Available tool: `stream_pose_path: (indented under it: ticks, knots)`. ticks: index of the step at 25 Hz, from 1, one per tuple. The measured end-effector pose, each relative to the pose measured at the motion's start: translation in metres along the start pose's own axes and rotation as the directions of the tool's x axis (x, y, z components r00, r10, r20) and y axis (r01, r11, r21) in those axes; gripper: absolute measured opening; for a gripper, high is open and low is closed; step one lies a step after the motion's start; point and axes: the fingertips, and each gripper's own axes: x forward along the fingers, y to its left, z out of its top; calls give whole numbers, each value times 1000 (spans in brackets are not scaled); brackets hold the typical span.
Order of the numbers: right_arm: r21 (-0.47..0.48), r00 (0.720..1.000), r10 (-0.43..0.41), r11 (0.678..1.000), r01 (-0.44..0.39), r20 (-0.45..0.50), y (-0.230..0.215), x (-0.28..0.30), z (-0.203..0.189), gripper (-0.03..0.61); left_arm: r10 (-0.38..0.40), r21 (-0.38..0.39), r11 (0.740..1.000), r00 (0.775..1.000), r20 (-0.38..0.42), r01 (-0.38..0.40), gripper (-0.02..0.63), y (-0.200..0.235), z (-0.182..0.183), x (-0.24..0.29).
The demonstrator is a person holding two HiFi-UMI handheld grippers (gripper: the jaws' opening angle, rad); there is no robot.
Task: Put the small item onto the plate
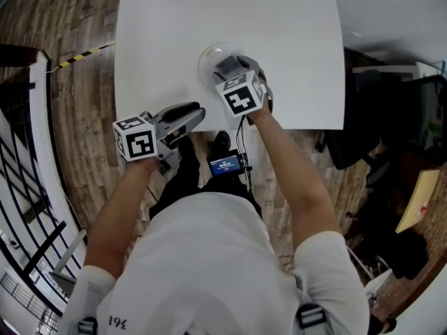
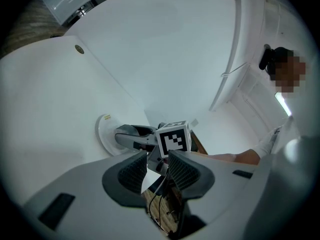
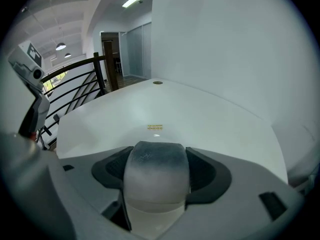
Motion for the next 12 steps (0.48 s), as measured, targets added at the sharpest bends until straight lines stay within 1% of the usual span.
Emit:
stream_pose_path:
  ticks: [7,12]
  knots:
    - [-48,1000,-11,999,11,3,-1,15,13,316,6,-7,1000,1000,-8,-6,118,1,-3,1]
    - [-49,1000,-17,999,16,-3,0,23,13,316,13,-8,1000,1000,-13,-13,118,2,-2,1]
